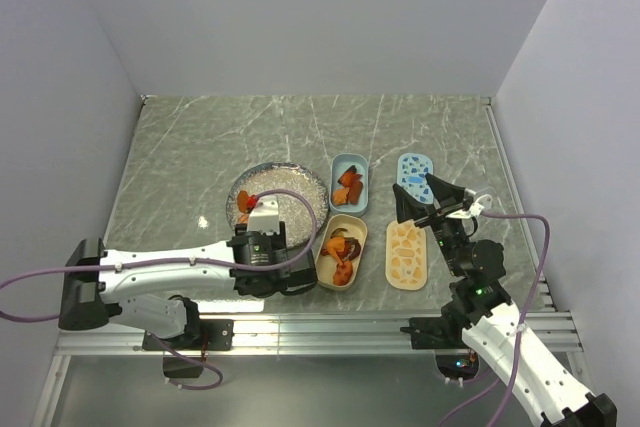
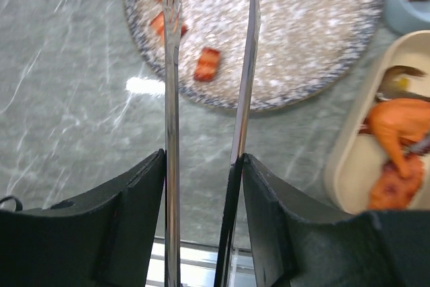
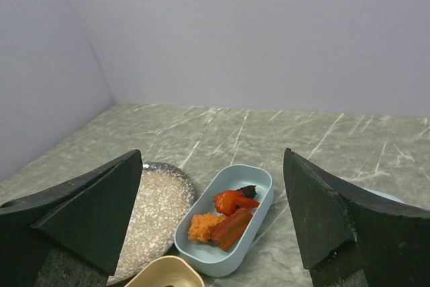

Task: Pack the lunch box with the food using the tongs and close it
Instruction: Pick up the food using the clamp

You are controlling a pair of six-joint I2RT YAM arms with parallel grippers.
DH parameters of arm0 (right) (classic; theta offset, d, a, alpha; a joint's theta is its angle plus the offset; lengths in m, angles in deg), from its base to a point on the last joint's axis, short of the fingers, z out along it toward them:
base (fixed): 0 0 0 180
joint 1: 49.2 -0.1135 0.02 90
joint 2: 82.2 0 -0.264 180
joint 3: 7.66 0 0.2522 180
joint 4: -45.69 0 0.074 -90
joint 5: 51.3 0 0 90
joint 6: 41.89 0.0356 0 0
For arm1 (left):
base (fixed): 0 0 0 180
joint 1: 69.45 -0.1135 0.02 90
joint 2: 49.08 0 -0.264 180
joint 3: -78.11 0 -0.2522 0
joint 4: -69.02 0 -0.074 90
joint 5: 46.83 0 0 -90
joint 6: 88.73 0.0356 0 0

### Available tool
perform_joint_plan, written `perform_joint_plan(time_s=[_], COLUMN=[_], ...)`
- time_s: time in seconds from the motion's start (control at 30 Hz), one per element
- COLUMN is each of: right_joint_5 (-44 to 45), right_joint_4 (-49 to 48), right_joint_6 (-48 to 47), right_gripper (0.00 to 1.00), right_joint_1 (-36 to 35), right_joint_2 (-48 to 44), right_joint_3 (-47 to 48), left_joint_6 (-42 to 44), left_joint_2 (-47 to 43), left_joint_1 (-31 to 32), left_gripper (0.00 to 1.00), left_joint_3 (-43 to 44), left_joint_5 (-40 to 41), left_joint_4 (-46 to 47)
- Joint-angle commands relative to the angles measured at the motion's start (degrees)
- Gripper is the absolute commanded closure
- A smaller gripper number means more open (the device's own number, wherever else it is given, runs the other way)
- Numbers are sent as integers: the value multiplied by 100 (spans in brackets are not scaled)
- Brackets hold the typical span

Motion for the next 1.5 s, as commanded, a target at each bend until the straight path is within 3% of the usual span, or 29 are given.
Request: perform_joint_plan(time_s=[0.0, 0.27, 0.6, 1.47], right_joint_5=[-42, -68, -68, -59], right_joint_4=[-175, -167, -184, -211], right_joint_6=[70, 79, 70, 61], right_gripper=[8, 8, 8, 7], right_joint_1=[36, 45, 36, 45], right_joint_2=[-11, -20, 41, 182], right_joint_3=[-10, -10, 16, 51], left_joint_6=[-701, -131, 423, -245], left_joint_2=[132, -228, 0, 668], left_joint_1=[-72, -292, -265, 447], left_gripper=[45, 46, 53, 59], left_joint_3=[-166, -851, -914, -255], left_joint_5=[-113, -439, -746, -940], left_joint_4=[-399, 698, 1367, 155])
